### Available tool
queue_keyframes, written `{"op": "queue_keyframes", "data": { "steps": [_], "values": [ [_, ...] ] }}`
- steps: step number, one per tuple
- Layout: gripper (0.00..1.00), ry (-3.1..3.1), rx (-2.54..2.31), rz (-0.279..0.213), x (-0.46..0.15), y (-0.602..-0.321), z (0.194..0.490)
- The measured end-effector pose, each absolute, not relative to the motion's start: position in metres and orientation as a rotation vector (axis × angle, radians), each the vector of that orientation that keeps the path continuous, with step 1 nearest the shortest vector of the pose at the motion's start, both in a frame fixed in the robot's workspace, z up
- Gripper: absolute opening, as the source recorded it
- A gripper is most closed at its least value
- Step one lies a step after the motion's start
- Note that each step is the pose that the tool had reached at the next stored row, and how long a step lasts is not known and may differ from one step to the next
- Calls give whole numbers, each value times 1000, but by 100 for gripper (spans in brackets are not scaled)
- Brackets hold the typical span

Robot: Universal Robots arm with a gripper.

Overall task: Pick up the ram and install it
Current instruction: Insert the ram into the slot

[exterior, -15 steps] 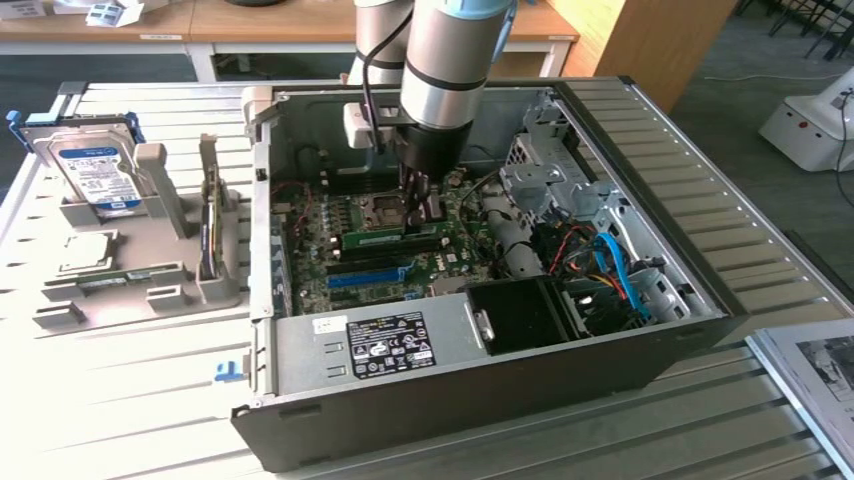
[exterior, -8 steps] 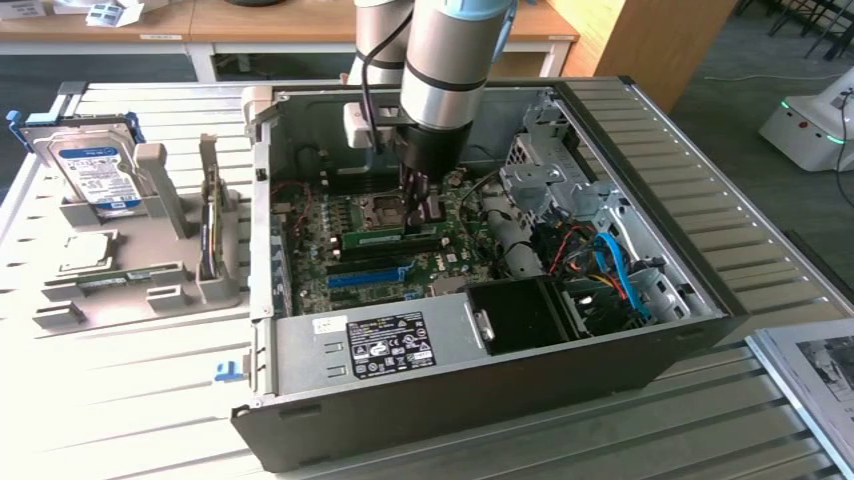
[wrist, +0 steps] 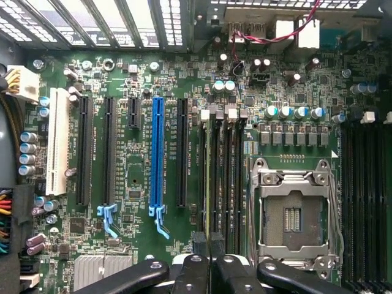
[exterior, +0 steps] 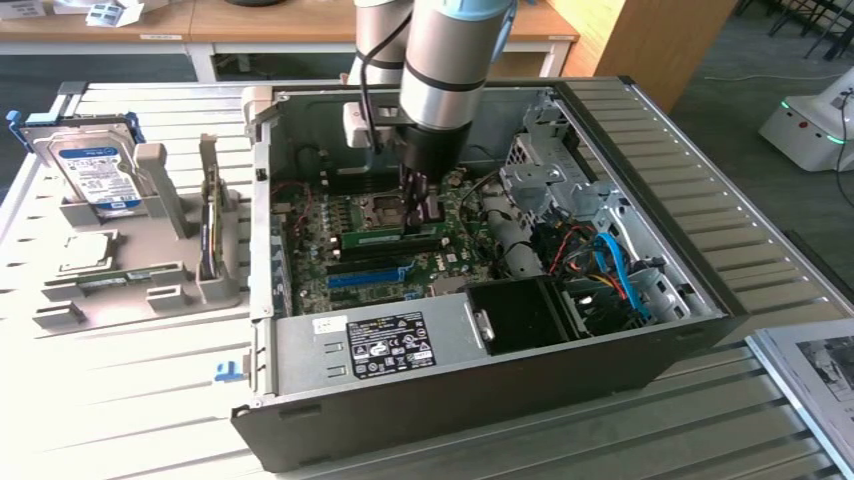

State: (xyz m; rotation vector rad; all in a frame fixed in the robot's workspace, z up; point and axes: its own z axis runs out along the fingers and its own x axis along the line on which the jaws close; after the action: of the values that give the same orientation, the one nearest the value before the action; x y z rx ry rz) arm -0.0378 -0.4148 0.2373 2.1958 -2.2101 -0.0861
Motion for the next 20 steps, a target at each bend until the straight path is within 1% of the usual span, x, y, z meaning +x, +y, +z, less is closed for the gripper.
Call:
{"op": "queue_keyframes", "data": {
  "steps": [20],
  "values": [
    [12,-2210,2196,-85,-39,-415,233]
  ]
}}
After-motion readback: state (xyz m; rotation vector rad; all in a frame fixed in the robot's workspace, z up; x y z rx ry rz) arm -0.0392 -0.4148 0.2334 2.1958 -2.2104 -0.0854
